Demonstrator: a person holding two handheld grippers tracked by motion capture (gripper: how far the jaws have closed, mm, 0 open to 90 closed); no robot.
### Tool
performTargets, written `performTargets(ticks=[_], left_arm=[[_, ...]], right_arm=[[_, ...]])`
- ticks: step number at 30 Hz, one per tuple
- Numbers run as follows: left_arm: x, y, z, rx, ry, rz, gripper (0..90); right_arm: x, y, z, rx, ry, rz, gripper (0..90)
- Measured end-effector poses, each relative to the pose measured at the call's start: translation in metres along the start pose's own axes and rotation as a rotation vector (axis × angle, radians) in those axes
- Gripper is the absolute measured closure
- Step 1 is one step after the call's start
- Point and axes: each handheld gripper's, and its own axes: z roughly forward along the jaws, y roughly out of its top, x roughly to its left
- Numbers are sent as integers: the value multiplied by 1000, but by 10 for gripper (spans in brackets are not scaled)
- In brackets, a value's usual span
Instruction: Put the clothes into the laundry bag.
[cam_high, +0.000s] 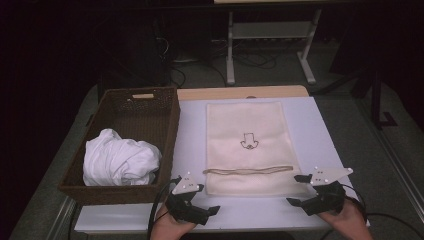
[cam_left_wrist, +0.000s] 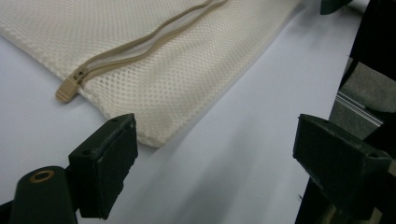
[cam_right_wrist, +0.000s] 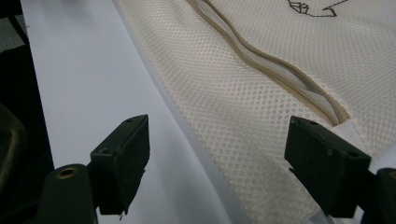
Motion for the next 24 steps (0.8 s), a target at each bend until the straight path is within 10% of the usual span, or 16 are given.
performTargets(ticks=[16,24], left_arm=[[-6,27,-14,32,-79,-49,134],[0,63,-51,67,-107,-48,136]], right_arm=[[3,10,4,32,-4,-33,205],[4,12,6,31,14,-34,202]])
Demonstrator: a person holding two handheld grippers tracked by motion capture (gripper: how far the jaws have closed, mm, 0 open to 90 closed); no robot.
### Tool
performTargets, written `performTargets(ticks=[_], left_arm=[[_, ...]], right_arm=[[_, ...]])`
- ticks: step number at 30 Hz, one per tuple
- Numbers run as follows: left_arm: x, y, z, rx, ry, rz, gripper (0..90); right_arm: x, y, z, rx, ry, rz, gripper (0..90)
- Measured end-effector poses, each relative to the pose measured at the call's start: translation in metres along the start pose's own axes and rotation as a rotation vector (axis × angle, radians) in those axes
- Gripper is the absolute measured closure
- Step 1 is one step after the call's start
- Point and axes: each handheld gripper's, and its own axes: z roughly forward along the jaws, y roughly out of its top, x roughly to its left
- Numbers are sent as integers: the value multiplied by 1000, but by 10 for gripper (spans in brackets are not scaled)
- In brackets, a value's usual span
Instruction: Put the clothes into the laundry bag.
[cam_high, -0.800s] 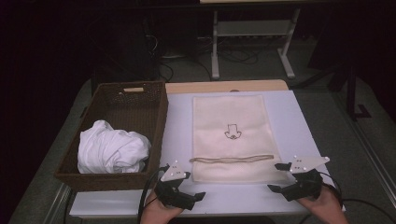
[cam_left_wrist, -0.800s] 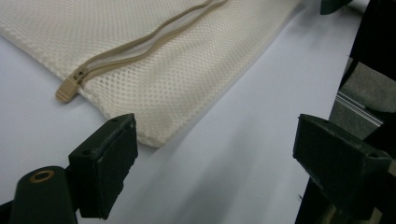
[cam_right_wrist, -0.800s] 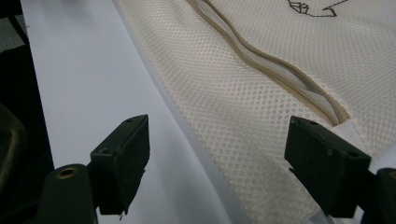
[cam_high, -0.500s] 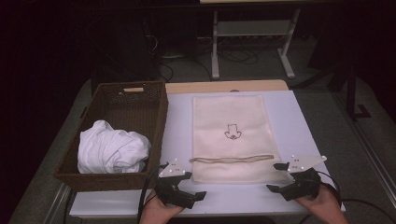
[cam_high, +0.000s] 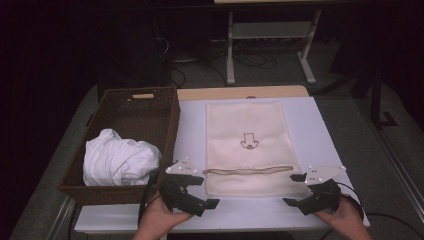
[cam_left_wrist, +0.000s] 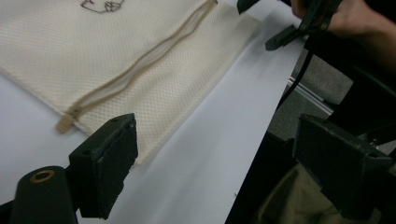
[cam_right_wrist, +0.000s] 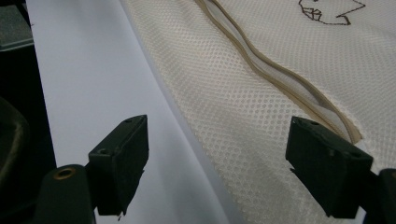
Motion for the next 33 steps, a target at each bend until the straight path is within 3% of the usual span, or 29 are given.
performTargets(ticks=[6,12,14,15,22,24,28,33], left_arm=[[27,19,-38,-16,-2,-58,138],[48,29,-69,-14,19,-69,149],[50,30,-72,-15,31,-72,146],[56,31,-78,-9,66,-81,146],[75,29,-93,13,127,-126,141],[85,28,-104,24,172,-133,138],[96,25,-118,24,201,-145,136],[111,17,-136,54,278,-158,131]], right_arm=[[0,0,0,7,0,2,202],[1,-1,-2,8,-5,0,202],[0,-2,-3,5,-4,6,202],[0,-2,-3,3,-2,8,201],[0,-1,-1,12,5,3,199],[1,-1,-1,13,3,0,199],[1,-2,-2,14,4,2,199],[0,-2,-1,20,2,-4,200]])
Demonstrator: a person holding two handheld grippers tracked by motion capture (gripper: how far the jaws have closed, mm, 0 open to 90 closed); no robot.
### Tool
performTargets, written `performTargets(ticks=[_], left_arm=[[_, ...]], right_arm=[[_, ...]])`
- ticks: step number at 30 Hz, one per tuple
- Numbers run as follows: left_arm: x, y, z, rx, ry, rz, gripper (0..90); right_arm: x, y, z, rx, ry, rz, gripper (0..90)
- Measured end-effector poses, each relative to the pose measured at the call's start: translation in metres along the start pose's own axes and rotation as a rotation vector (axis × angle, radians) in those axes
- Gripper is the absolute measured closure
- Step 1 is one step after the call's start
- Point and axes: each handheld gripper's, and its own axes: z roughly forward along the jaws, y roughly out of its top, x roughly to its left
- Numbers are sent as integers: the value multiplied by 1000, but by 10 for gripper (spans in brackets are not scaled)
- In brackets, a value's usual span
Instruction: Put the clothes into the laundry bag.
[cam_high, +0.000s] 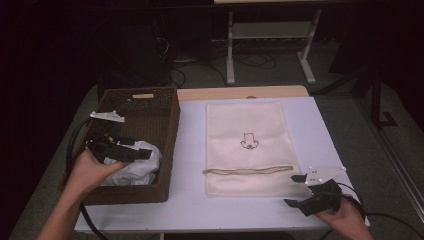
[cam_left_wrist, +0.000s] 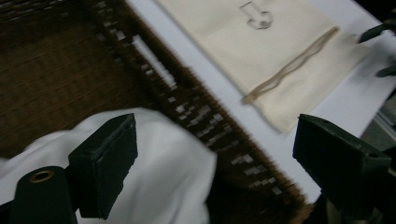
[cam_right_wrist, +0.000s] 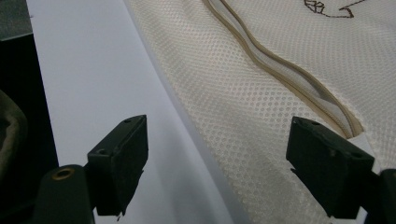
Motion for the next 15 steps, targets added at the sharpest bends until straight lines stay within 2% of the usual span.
performTargets(ticks=[4,5,6,7,12,13,15], left_arm=[[21,-10,-9,6,45,-58,130],[28,-14,-12,12,77,-71,130],[28,-14,-12,12,77,-71,130],[31,-17,-13,25,101,-79,130],[42,-30,-12,81,161,-104,121],[45,-33,-11,93,189,-106,121],[47,-37,-10,104,191,-114,121]], right_arm=[[0,0,0,1,0,-1,199],[0,1,1,2,0,0,199],[0,1,1,2,0,0,199],[0,1,1,3,1,3,199],[1,1,2,6,3,-2,199],[1,2,2,5,4,-2,199],[1,2,3,6,7,-1,199]])
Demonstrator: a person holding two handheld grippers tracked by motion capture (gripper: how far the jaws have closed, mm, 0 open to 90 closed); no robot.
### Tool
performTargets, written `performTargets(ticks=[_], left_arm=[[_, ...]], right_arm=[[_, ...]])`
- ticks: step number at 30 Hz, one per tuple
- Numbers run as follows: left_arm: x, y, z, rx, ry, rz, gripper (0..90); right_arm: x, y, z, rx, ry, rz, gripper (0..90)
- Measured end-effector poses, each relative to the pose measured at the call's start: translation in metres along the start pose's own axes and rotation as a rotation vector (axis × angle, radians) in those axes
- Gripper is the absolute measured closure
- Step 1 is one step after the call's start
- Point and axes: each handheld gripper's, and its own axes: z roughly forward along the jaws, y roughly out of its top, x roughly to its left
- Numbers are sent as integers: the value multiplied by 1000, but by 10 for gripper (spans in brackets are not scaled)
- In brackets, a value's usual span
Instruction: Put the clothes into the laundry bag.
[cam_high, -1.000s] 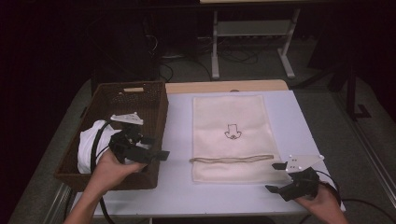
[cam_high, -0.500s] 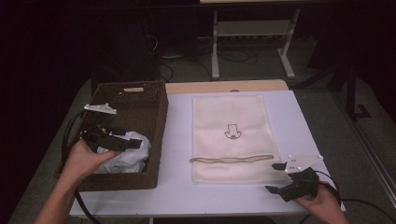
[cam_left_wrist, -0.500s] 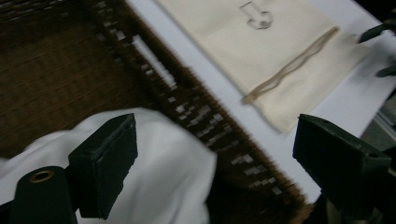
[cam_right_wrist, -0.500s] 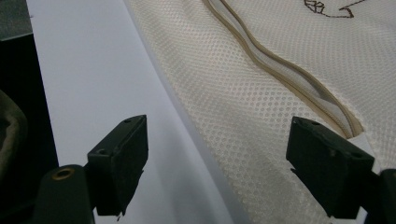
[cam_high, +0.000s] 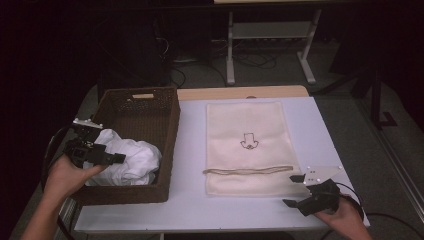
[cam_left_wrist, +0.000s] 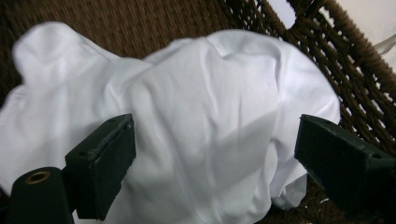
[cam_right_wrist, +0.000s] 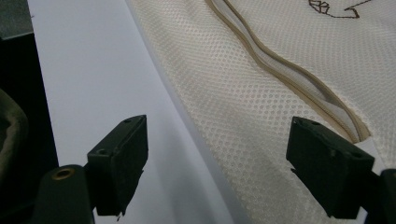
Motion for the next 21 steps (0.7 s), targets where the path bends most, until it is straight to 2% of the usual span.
performTargets(ticks=[2,4,7,9,12,16,19,20,21], left_arm=[[0,-2,5,14,2,-7,121],[-1,-3,12,63,5,-10,109],[-2,-3,28,176,15,0,107],[-1,-2,31,180,11,-9,106],[3,1,42,221,-8,-28,106],[5,1,53,253,-3,-36,127],[4,4,57,287,23,-42,208],[4,5,59,296,26,-41,252],[3,5,61,303,31,-39,252]], right_arm=[[0,0,1,1,1,-1,198],[0,0,2,7,7,3,196],[1,1,2,10,8,-4,197],[1,1,3,9,8,-1,197],[0,1,3,13,11,-5,197],[2,3,2,9,11,-9,198],[1,10,0,5,13,-26,204],[-4,16,2,25,22,-40,208],[-4,16,2,25,22,-40,208]])
